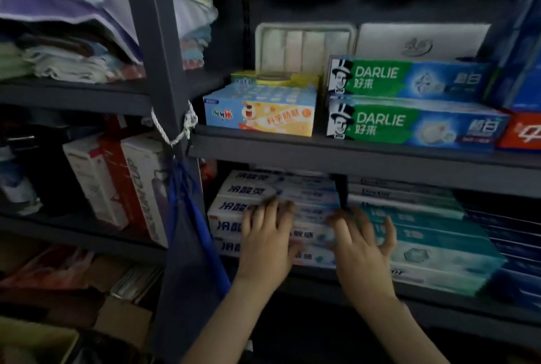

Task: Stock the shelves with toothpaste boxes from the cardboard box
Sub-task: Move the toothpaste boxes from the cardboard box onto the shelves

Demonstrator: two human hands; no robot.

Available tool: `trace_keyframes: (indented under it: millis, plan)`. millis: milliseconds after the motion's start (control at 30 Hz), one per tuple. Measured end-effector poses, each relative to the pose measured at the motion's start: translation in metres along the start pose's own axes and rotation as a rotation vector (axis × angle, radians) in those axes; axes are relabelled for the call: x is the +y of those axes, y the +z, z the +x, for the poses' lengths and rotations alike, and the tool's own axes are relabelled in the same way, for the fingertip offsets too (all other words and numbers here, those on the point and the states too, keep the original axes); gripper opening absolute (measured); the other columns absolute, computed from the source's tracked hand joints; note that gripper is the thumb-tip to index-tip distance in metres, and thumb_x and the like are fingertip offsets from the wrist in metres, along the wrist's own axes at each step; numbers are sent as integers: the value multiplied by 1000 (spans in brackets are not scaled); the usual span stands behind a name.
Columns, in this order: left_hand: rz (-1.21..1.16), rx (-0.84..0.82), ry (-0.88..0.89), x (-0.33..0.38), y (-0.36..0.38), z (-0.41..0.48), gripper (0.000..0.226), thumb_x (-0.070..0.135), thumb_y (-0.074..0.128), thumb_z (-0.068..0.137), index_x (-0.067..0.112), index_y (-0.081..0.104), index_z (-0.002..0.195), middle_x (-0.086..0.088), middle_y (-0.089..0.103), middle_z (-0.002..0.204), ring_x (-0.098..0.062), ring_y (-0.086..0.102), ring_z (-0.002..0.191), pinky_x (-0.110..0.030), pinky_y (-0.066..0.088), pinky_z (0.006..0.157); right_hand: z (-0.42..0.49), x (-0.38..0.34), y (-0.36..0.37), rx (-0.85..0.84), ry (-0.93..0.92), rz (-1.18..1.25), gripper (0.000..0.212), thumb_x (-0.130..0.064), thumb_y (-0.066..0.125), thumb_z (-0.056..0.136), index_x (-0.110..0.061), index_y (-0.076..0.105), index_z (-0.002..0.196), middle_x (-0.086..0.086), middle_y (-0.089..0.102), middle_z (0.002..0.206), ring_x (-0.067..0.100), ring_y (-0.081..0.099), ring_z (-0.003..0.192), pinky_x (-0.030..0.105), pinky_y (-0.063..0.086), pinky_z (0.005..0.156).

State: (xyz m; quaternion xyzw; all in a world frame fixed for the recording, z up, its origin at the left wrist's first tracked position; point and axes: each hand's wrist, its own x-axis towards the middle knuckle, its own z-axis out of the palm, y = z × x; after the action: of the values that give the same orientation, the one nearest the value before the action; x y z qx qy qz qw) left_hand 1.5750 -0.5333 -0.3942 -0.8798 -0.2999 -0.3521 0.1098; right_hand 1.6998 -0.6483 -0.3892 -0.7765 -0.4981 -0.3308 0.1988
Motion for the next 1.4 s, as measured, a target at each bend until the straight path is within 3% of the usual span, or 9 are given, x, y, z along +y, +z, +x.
trace_keyframes:
  millis: [167,300,433,767,933,1033,1200,1300,1400]
  plan:
    - [-14,46,28,-2,-3,2,70,53,79,65,22,58,124,-2,59,122,-24,52,114,-40,34,96,3,0,-5,-21,-15,-16,57,-21,89,56,-14,53,99,4,64,105,22,43,122,52,4,112]
    - [-46,49,53,-9,-4,6,68,56,75,66,22,59,123,-1,59,121,-25,51,120,-41,27,100,21,4,-12,-212,-93,-71,89,-47,88,47,-9,58,122,9,59,127,24,40,133,52,-10,112]
    - [-31,22,91,-14,-4,11,67,57,72,67,22,58,122,-1,58,118,-28,54,115,-46,34,100,45,5,-23,-415,-183,-81,88,-56,56,85,-20,11,151,-1,20,157,12,10,146,51,-37,96]
    - [-40,72,152,-17,-2,9,66,60,69,70,20,58,122,1,60,114,-24,57,110,-36,29,96,45,7,-26,-384,-204,-71,74,-56,45,91,-19,19,150,-4,30,153,10,27,140,52,-26,104]
    - [27,11,115,7,-11,-2,76,59,44,82,15,38,144,-7,37,150,-24,30,139,-47,13,111,34,29,-35,-287,-236,-3,74,-50,50,88,-19,24,150,2,29,154,14,25,143,54,-16,108]
    - [-147,59,55,55,-15,-21,71,50,45,87,17,30,147,-7,26,153,-24,25,139,-45,11,111,10,68,-50,-101,-27,116,67,-48,61,81,-18,45,139,7,46,144,21,40,135,46,-1,111]
    - [-209,61,87,120,-3,-34,55,42,44,90,21,38,141,-4,36,147,-21,33,135,-45,19,108,-36,140,-66,-208,365,166,84,-55,61,82,-23,24,149,2,18,157,20,10,145,42,2,116]
    - [-152,29,129,140,6,-28,59,46,53,91,22,38,143,-6,35,149,-23,31,137,-50,20,106,-56,162,-64,-273,434,303,83,-42,70,80,-23,25,148,6,24,153,26,23,140,43,21,112]
    - [-94,-1,173,154,14,-21,76,43,72,78,20,41,144,-10,39,149,-24,29,138,-52,17,107,-67,170,-59,-269,417,536,74,-21,68,86,-29,25,146,0,31,143,7,36,120,28,36,100]
